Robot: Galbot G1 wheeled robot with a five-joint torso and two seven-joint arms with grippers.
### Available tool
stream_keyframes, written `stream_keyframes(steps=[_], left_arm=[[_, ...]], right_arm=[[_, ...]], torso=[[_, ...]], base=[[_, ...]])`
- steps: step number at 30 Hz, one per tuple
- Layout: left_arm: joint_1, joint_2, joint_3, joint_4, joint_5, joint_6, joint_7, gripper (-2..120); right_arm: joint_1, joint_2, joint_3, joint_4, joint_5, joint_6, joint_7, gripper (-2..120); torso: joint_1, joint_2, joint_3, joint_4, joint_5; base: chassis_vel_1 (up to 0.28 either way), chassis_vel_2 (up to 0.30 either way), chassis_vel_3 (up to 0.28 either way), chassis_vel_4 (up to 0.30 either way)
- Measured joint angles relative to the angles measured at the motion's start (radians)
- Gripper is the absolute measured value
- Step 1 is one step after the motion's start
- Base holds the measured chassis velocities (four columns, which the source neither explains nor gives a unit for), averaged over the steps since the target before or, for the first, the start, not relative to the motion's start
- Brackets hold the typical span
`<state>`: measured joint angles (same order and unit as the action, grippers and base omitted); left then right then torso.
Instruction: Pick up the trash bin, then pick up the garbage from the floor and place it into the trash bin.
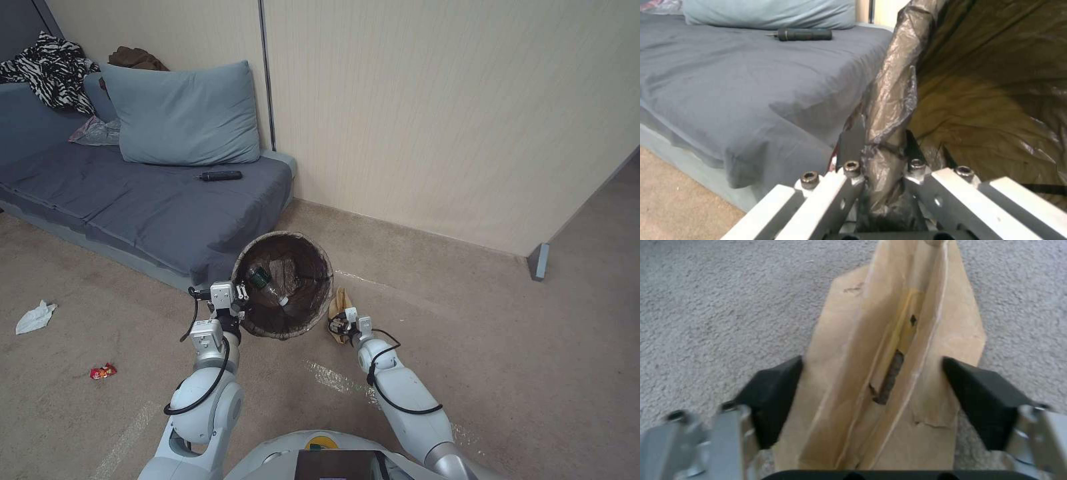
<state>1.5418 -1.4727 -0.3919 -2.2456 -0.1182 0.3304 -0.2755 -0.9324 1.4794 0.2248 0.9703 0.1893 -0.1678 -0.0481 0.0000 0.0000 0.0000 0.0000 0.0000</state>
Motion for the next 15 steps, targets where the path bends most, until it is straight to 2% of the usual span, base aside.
stream_keyframes(steps=[1,5,8,12,14,15], left_arm=[[0.0,0.0,0.0,0.0,0.0,0.0,0.0,2],[0.0,0.0,0.0,0.0,0.0,0.0,0.0,2],[-0.002,0.001,0.0,0.0,0.0,0.0,0.0,2],[-0.004,0.001,0.0,0.001,-0.001,0.0,0.0,2],[-0.006,0.0,0.003,0.006,-0.001,0.0,0.001,2],[-0.006,0.0,0.003,0.006,-0.001,0.0,0.001,2]], right_arm=[[0.001,0.002,0.003,-0.005,-0.003,0.004,-0.002,69],[0.001,0.005,0.007,-0.014,-0.008,0.011,-0.002,61],[0.001,0.005,0.013,-0.02,-0.013,0.017,-0.003,43],[0.001,0.005,0.016,-0.022,-0.015,0.019,-0.003,36],[0.001,0.006,0.02,-0.023,-0.019,0.02,-0.003,23],[0.001,0.006,0.02,-0.023,-0.019,0.02,-0.003,23]], torso=[[0.0,0.0,0.0,0.0001,0.0],[0.0,0.0,0.0,0.0,0.0],[0.0,0.0,0.0,-0.0001,-0.0001],[0.0,0.0,0.0,-0.0001,-0.0001],[0.0,0.0,0.0,-0.0001,-0.0001],[0.0,0.0,0.0,-0.0001,-0.0001]], base=[[0.0,0.0,0.0,0.0],[0.0,0.0,0.0,0.0],[0.0,0.0,0.0,0.0],[0.0,0.0,0.0,0.0],[0.0,0.0,0.0,0.0],[0.0,0.0,0.0,0.0]])
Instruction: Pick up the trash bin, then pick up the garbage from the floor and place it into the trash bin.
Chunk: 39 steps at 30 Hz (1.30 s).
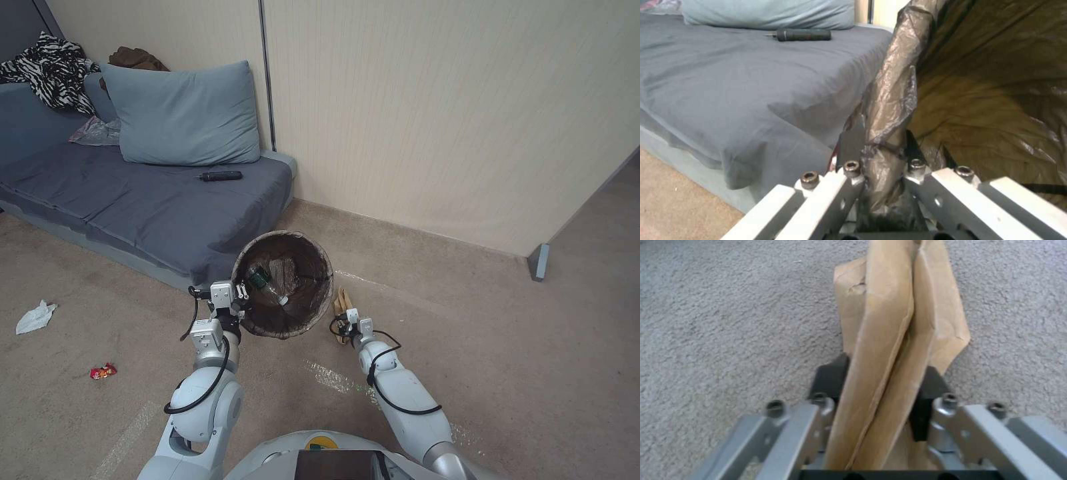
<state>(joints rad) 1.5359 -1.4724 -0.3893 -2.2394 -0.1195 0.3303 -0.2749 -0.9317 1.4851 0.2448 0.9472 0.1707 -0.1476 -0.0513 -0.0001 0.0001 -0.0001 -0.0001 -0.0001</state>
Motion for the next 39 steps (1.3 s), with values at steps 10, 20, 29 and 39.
stream_keyframes(steps=[10,20,29,39], left_arm=[[-0.003,0.0,0.002,0.005,-0.001,0.0,0.0,2],[-0.005,0.001,0.001,0.009,-0.003,0.0,0.001,2],[-0.014,0.002,0.006,0.034,-0.005,0.0,0.001,2],[-0.017,0.008,0.008,0.036,-0.012,0.002,0.0,2]], right_arm=[[-0.002,0.002,0.006,-0.005,-0.011,0.005,-0.002,0],[-0.003,0.001,0.01,-0.006,-0.016,0.006,-0.003,0],[-0.106,-0.025,0.048,0.199,-0.005,0.006,0.037,0],[-0.246,-0.045,0.118,0.477,-0.011,0.178,0.086,0]], torso=[[0.0,0.0,0.0,0.0004,0.0003],[0.0,0.0,0.0,0.0004,0.0004],[0.0,0.0,0.0,-0.0002,-0.0001],[0.0,0.0,0.0,0.0,0.0001]], base=[[0.0,0.0,0.0,0.0],[0.0,0.0,0.0,0.0],[0.0,0.0,0.0,0.0],[0.0,0.0,0.0,0.0]])
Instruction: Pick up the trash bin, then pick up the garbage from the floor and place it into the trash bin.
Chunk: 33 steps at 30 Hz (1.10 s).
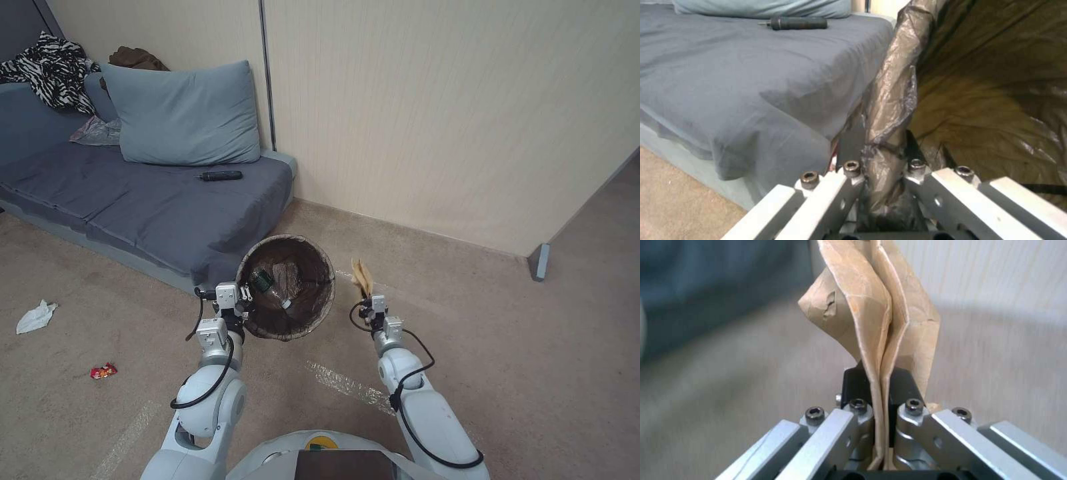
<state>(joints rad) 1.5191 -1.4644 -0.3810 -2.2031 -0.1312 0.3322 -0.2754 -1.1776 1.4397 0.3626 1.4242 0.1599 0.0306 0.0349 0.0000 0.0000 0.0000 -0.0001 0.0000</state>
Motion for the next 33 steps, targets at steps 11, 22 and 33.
stream_keyframes(steps=[11,22,33], left_arm=[[0.003,-0.001,0.0,0.017,-0.003,0.003,-0.003,2],[0.012,-0.003,0.011,0.012,-0.005,0.007,-0.012,2],[0.021,-0.012,0.017,-0.005,0.007,0.007,-0.012,2]], right_arm=[[-0.117,-0.016,-0.01,0.404,-0.045,0.132,-0.115,0],[-0.11,-0.042,-0.225,0.6,-0.04,0.09,-0.197,0],[-0.096,-0.022,-0.35,0.456,-0.113,0.106,-0.192,0]], torso=[[0.0,0.0,0.0,0.0002,-0.0001],[0.0,0.0,0.0,0.0002,-0.0003],[0.0,0.0,0.0,0.0001,-0.0002]], base=[[0.0,0.0,0.0,0.0],[0.0,0.0,0.0,0.0],[0.0,0.0,0.0,0.0]])
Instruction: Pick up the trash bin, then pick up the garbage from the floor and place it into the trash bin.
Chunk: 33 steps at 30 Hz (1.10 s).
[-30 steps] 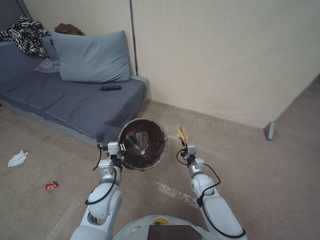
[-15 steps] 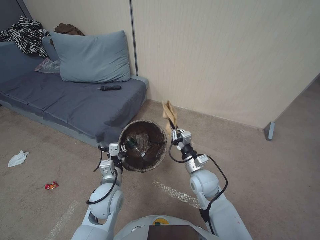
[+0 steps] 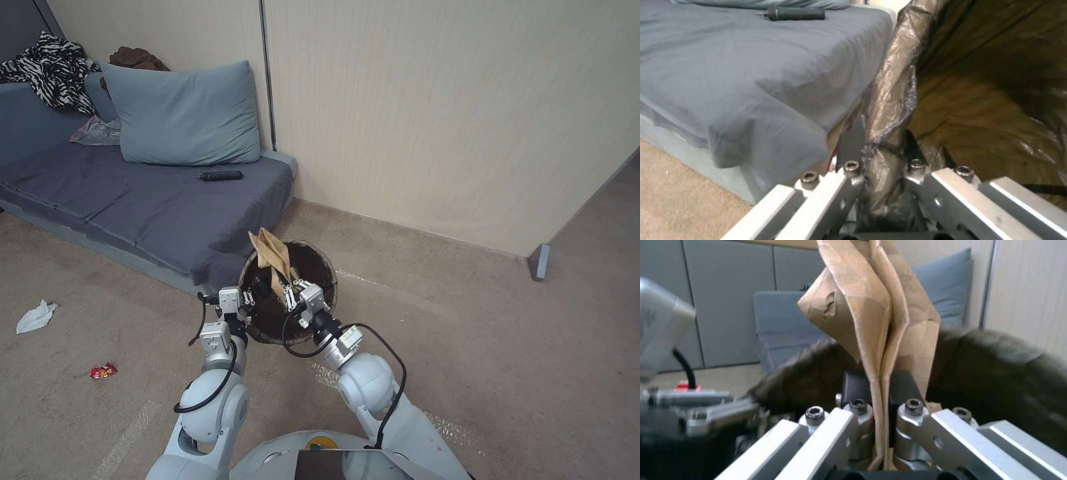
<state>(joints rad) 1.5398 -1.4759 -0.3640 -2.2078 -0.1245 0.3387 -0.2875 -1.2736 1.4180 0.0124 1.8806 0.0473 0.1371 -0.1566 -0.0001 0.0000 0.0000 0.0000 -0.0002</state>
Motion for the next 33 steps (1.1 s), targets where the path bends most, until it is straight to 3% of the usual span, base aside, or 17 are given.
stream_keyframes(steps=[16,33], left_arm=[[-0.002,-0.001,0.0,-0.008,0.0,0.0,0.001,2],[-0.003,0.001,0.007,-0.004,0.001,0.0,0.002,2]], right_arm=[[0.002,0.013,0.014,-0.109,-0.015,0.03,0.006,1],[0.001,0.006,0.024,-0.108,-0.018,0.033,0.002,65]], torso=[[0.0,0.0,0.0,0.0,-0.0001],[0.0,0.0,0.0,0.0,0.0003]], base=[[0.0,0.0,0.0,0.0],[0.0,0.0,0.0,0.0]])
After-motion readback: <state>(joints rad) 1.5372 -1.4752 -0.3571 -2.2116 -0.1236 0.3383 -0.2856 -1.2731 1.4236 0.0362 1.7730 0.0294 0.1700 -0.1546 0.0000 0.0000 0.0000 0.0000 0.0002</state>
